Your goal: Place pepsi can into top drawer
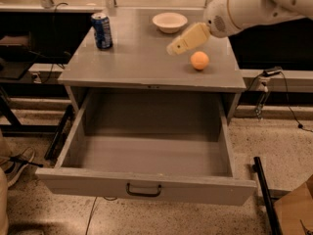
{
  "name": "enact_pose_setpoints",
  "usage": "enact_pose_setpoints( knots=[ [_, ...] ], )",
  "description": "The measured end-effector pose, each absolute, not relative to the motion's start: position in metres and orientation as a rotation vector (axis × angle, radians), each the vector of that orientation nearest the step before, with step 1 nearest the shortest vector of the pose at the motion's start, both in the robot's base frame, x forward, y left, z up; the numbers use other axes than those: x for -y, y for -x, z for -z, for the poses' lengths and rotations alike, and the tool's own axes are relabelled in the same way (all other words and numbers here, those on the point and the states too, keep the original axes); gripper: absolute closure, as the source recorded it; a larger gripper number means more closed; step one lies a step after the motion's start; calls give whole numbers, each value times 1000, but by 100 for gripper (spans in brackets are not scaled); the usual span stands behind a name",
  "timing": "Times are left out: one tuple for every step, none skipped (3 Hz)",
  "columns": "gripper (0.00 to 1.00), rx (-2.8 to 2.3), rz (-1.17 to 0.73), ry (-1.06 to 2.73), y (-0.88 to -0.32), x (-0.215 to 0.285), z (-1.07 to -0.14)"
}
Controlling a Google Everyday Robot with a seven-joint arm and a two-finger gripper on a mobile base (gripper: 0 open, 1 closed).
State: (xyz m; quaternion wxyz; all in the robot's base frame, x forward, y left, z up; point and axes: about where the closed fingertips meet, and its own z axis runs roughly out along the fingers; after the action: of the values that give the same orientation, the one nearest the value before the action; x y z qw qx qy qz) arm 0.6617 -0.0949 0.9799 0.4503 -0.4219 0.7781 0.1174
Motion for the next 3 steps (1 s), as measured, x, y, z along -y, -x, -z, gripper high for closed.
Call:
enact_pose_setpoints(
  knots=[
    [0,-1900,-351,950,-702,51,-985],
    [0,-1900,-350,951,-702,52,-985],
    [0,-1866,-409,904,-720,25,-967]
  ],
)
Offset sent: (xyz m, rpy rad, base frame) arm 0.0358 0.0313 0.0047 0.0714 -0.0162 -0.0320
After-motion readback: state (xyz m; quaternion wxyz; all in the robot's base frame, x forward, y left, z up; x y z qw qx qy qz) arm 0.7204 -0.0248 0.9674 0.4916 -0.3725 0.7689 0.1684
